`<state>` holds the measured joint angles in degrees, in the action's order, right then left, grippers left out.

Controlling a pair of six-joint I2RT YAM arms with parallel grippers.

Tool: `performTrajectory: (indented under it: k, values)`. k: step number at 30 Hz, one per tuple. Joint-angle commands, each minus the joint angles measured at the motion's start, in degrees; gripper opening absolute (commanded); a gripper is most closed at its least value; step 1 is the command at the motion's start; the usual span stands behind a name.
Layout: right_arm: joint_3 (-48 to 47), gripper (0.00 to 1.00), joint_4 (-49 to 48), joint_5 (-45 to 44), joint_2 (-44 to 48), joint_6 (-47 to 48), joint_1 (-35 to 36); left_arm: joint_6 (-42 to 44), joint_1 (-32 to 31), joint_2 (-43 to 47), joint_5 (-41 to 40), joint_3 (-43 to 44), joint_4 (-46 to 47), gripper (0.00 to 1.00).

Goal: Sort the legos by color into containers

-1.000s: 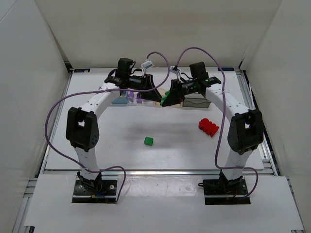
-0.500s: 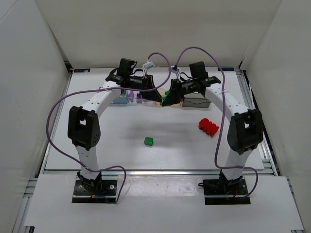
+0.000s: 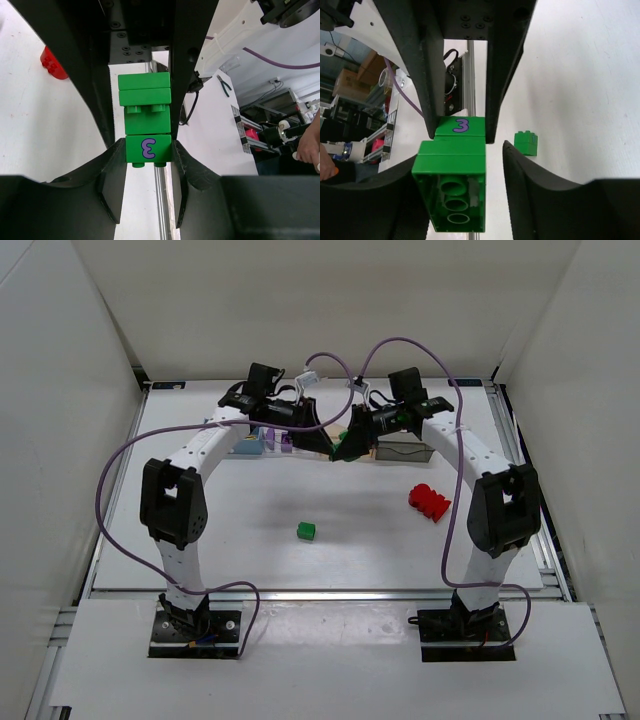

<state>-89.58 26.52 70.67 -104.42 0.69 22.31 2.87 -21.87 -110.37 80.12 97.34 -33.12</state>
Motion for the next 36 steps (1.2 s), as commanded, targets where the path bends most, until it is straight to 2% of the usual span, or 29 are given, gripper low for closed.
performTrajectory:
  k: [1, 3, 14, 17, 19, 27, 36]
  values:
    - [-2.44, 0.57, -0.77, -2.82, 1.24, 1.15, 0.02, 3.71, -1.42, 1.29, 2.77, 1.71, -3.35, 0.25]
    - [-2.44, 0.62, -0.25, -3.17, 1.5, 1.42, 0.02, 5.03, -1.51, 1.21, 2.76, 1.89, -4.84, 0.25]
    - [-1.47, 0.66, 2.22, -3.96, 2.99, 3.62, -0.07, 14.43, -1.42, 0.24, 1.19, 4.17, -14.77, 0.24]
    - [-1.39, 0.77, 2.74, -4.14, 3.35, 3.88, -0.24, 16.72, -1.42, -0.11, 0.92, 4.79, -17.58, 0.23]
    - [-1.47, 0.78, 2.83, -4.05, 3.78, 3.71, -0.42, 17.78, -1.42, -0.37, 0.92, 5.14, -19.17, 0.23]
    - [-0.51, 0.78, 2.92, -2.12, 4.84, 3.71, -1.39, 17.96, -0.81, -0.9, 1.53, 5.23, -19.79, 0.23]
    - [1.16, 0.73, 3.18, -0.8, 5.81, 4.32, -2.0, 12.86, 2.18, -0.82, 1.53, 4.7, -13.55, 0.22]
